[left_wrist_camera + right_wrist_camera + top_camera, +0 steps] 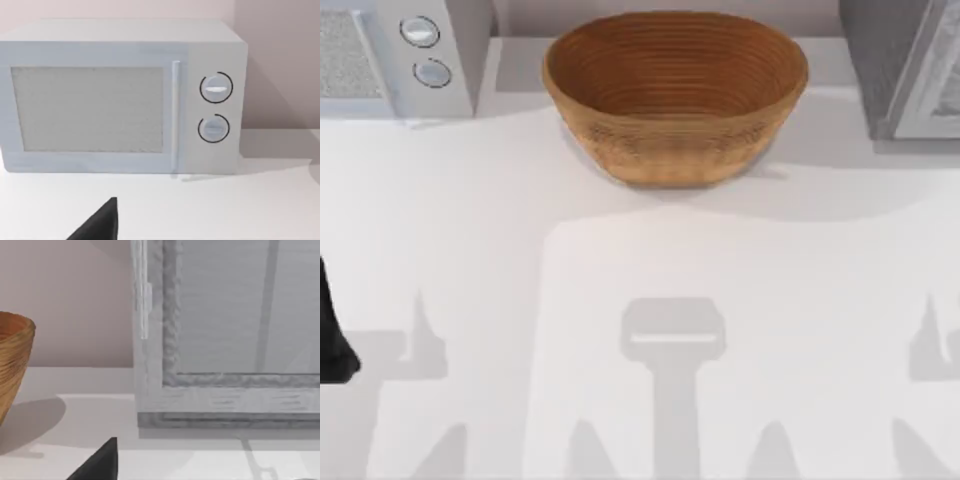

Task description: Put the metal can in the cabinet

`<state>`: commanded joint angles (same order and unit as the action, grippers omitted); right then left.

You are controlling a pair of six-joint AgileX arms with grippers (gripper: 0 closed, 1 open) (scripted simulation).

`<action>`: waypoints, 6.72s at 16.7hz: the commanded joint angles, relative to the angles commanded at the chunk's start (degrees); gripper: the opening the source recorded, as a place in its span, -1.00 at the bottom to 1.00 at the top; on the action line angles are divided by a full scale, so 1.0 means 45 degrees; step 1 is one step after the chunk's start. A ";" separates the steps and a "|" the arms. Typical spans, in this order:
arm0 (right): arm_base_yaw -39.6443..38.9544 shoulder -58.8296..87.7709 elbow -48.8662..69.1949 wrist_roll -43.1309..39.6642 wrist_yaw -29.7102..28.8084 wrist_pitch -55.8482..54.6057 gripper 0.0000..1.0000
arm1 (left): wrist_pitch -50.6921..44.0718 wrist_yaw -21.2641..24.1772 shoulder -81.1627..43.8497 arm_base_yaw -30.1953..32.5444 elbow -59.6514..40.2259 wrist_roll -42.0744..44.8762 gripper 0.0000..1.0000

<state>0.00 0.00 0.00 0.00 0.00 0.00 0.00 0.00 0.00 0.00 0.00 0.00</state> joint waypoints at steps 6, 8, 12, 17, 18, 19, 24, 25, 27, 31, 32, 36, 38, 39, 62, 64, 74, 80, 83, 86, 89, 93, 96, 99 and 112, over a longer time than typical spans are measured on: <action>0.0321 0.1333 0.0093 -0.0079 0.0368 -0.1314 1.00 | 0.0000 0.0000 0.0000 0.0000 0.0000 0.0000 1.00; 0.0679 0.2818 0.0145 -0.0156 0.0698 -0.2674 1.00 | 0.0000 0.0000 0.0000 0.0000 0.0000 0.0000 1.00; 0.1679 0.7176 0.0212 -0.0360 0.1504 -0.6293 1.00 | 0.0000 0.0000 0.0000 0.0000 0.0000 0.0000 1.00; 0.3157 1.3903 0.0252 -0.0687 0.2655 -1.1596 1.00 | 0.0000 0.0000 0.0000 0.0000 0.0000 0.0000 1.00; 0.3442 1.5249 0.0263 -0.0758 0.2890 -1.2650 1.00 | 0.0000 0.0000 0.0000 0.0000 0.0000 0.0000 1.00; 0.3714 1.6560 0.0275 -0.0828 0.3122 -1.3676 1.00 | 0.0000 0.0000 0.0000 0.0000 0.0000 0.0000 1.00; 0.4798 2.2055 0.0376 -0.1160 0.4148 -1.8060 1.00 | 0.0000 0.0000 0.0000 0.0000 0.0000 0.0000 1.00; 0.4948 2.2843 0.0400 -0.1216 0.4308 -1.8703 1.00 | 0.0000 0.0000 0.0000 0.0000 0.0000 0.0000 1.00; 0.5173 2.4016 0.0447 -0.1309 0.4562 -1.9673 1.00 | 0.0000 0.0000 0.0000 0.0000 0.0000 0.0000 1.00; 0.5314 2.4756 0.0487 -0.1373 0.4735 -2.0291 1.00 | 0.0000 0.0000 0.0000 0.0000 0.0000 0.0000 1.00; 0.5314 2.4756 0.0487 -0.1373 0.4735 -2.0291 1.00 | 0.0000 0.0000 0.0000 0.0000 0.0000 0.0000 1.00; 0.5186 2.4850 0.0640 -0.1336 0.4624 -2.0223 1.00 | 0.0000 0.0000 0.0000 0.0000 0.0000 0.0000 1.00; 0.4934 2.5246 0.1234 -0.1250 0.4364 -2.0074 1.00 | 0.0000 0.0000 0.0000 0.0000 0.0000 0.0000 1.00; 0.4766 2.5503 0.1613 -0.1195 0.4198 -1.9970 1.00 | 0.0000 0.0000 0.0000 0.0000 0.0000 0.0000 1.00; 0.3998 2.6642 0.3306 -0.0956 0.3450 -1.9478 -1.00 | 0.0000 0.0000 0.0000 0.0000 0.0000 0.0000 1.00; 0.3998 2.6642 0.3306 -0.0956 0.3450 -1.9478 -1.00 | 0.0000 0.0000 0.0000 0.0000 0.0000 0.0000 1.00; 0.4028 2.5826 0.3494 -0.0935 0.3445 -1.8642 -1.00 | 0.0000 0.0000 0.0000 0.0000 0.0000 0.0000 1.00; 0.4042 2.1881 0.4394 -0.0928 0.3481 -1.3673 -1.00 | 0.0000 0.0000 0.0000 0.0000 0.0000 0.0000 1.00; 0.4023 1.9427 0.4925 -0.0939 0.3521 -1.0347 -1.00 | 0.0000 0.0000 0.0000 0.0000 0.0000 0.0000 1.00; 0.4002 1.7188 0.5411 -0.0956 0.3560 -0.7548 -1.00 | 0.0000 0.0000 0.0000 0.0000 0.0000 0.0000 1.00; 0.3990 1.5618 0.5766 -0.0971 0.3588 -0.5878 -1.00 | 0.0000 0.0000 0.0000 0.0000 0.0000 0.0000 1.00; 0.3988 1.5174 0.5877 -0.0977 0.3596 -0.5426 -1.00 | 0.0000 0.0000 0.0000 0.0000 0.0000 0.0000 1.00; 0.3994 1.5199 0.5835 -0.0953 0.3596 -0.5446 -1.00 | 0.0000 0.0000 0.0000 0.0000 0.0000 0.0000 1.00; 0.3780 1.4367 0.5523 -0.0899 0.3401 -0.5154 -1.00 | 0.0000 0.0000 0.0000 0.0000 0.0000 0.0000 1.00; 0.0842 0.2721 0.1218 -0.0182 0.0717 -0.1138 -1.00 | 0.0000 0.0000 0.0000 0.0000 0.0000 0.0000 1.00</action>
<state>3.79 12.25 5.48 -0.82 3.23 -5.12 0.00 0.00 0.00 0.00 0.00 0.00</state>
